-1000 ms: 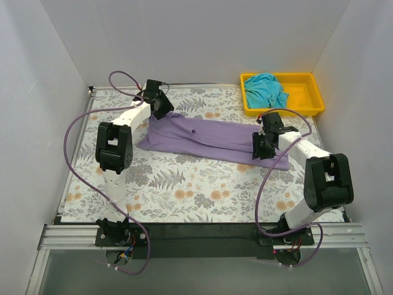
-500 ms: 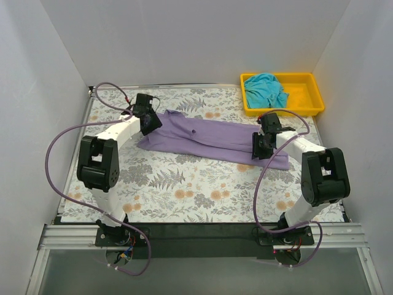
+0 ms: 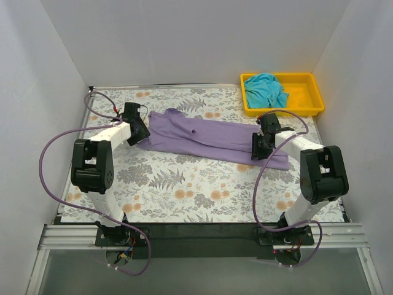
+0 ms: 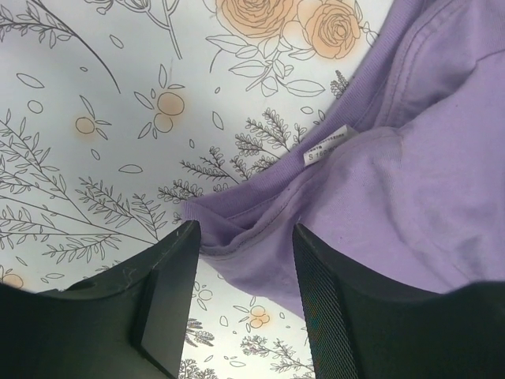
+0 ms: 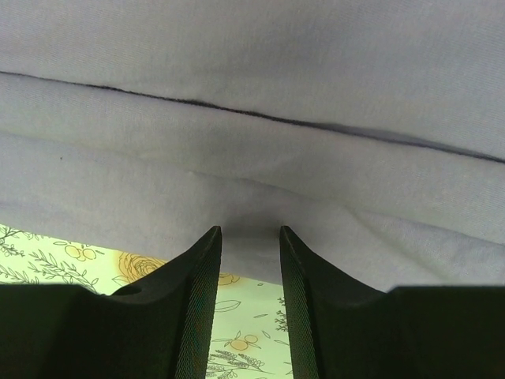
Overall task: Fold and stack the t-shirts
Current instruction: Fold the tshirt
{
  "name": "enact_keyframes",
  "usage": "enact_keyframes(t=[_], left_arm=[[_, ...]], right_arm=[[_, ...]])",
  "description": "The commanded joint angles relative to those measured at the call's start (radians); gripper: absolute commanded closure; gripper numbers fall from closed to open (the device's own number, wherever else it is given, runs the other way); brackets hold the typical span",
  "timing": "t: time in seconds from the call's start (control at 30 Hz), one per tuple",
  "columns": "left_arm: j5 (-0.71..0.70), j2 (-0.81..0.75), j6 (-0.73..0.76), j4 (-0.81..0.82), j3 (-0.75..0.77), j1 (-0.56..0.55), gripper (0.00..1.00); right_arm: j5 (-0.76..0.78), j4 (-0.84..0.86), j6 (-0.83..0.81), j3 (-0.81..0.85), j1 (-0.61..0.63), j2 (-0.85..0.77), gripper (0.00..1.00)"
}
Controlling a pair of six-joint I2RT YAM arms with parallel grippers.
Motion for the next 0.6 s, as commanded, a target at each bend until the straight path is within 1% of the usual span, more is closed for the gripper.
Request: enact_keyframes(t=[0.0,0.23,0.4,0.53,0.57], left_arm=[[-0.022,-0.013,0.044,0.015,-0.002,-0.006,0.52],[0.0,-0.013,0.058,0.003,-0.009,-0.006,0.51],[-0.008,0.007,0.064,-0.016,-0.023,-0.006,0.51],[-0.022,0.011,0.074,-0.014,-0.035,-0.006,0.57],[-0.026,0.017,0.077,-0.016,-0.037,-0.006,0.6]], right_arm=[[-0.004,0.023,0.001,0.022,-0.004,0.011,0.64],[-0.004,0.025,-0.001,0.022,-0.003,0.016,0.64],[-0.003,0.028,0.001,0.021,-0.003,0.027,0.64],[-0.004,0.031,-0.001,0.021,-0.004,0.03,0.64],[-0.004,0.031,-0.001,0.021,-0.004,0.03,0.64]])
